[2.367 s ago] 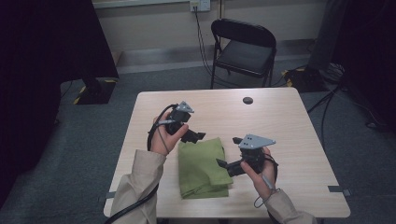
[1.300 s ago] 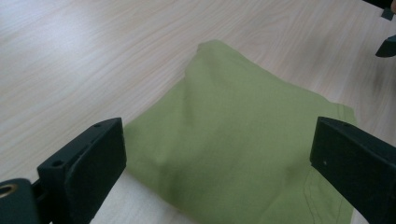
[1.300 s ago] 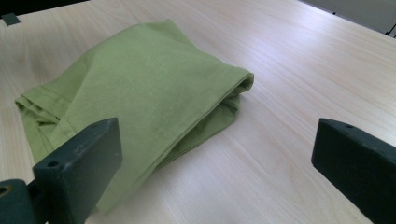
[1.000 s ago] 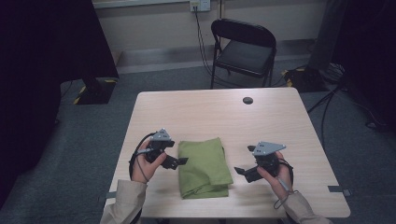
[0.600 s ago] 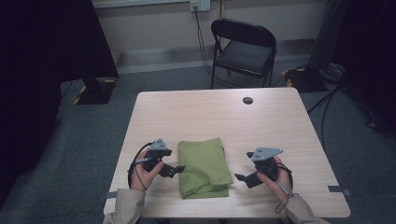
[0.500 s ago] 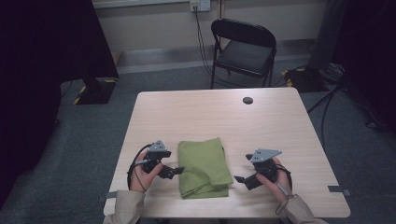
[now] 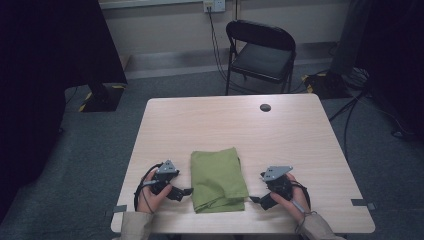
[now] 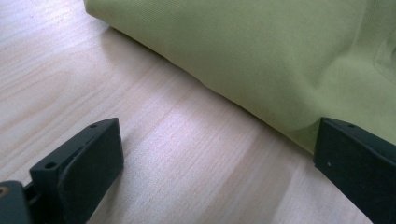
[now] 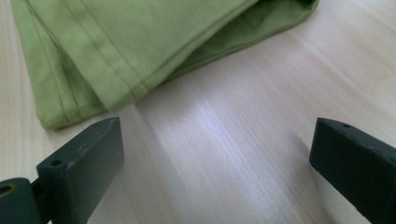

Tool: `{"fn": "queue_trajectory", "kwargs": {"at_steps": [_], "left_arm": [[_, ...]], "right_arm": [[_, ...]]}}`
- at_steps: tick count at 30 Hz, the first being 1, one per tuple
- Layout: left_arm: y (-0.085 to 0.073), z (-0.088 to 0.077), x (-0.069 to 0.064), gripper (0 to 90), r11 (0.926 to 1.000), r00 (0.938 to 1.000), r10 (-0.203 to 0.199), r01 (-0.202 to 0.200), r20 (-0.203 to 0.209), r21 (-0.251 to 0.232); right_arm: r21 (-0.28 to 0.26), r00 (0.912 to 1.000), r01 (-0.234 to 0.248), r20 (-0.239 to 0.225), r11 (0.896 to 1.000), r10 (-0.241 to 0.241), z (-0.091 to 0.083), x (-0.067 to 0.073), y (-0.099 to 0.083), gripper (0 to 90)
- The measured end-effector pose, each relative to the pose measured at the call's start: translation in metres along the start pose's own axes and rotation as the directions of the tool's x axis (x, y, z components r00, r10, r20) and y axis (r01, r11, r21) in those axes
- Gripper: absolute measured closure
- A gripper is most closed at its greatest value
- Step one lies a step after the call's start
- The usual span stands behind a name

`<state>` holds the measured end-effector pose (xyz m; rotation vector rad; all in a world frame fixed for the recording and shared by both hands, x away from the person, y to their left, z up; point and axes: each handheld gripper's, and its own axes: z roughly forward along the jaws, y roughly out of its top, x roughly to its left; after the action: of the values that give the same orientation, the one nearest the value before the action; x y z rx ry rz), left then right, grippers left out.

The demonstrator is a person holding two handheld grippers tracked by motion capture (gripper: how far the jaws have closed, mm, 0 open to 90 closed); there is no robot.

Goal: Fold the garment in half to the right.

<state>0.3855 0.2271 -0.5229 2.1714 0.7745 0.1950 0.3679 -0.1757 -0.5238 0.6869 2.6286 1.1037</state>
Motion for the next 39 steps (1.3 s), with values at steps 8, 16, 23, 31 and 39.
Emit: {"fn": "queue_trajectory", "kwargs": {"at_steps": [8,16,23,31,39], "left_arm": [[-0.0009,0.0025,-0.0060,0.0,0.9943,0.9931,0.098,-0.096,-0.063,0.046],[-0.0007,0.0029,-0.0064,0.0,0.9946,0.9931,0.096,-0.093,-0.068,0.046],[-0.0007,0.0029,-0.0065,0.0,0.9946,0.9931,0.096,-0.093,-0.068,0.046],[-0.0007,0.0029,-0.0065,0.0,0.9947,0.9931,0.095,-0.092,-0.068,0.046],[-0.0007,0.0029,-0.0065,0.0,0.9947,0.9931,0.095,-0.092,-0.068,0.046]], "right_arm": [[0.013,1.0000,0.003,-0.004,1.000,-0.003,0.0017,0.0006,0.0008,0.0],[0.012,1.0000,0.005,-0.004,1.000,-0.005,0.0016,0.0003,0.0006,0.0],[0.012,1.0000,0.005,-0.004,1.000,-0.005,0.0016,0.0004,0.0006,0.0],[0.012,1.0000,0.002,-0.002,1.000,-0.002,-0.0020,-0.0019,-0.0029,0.0],[0.011,1.0000,-0.002,0.003,1.000,0.001,-0.0073,-0.0058,-0.0081,0.0]]}}
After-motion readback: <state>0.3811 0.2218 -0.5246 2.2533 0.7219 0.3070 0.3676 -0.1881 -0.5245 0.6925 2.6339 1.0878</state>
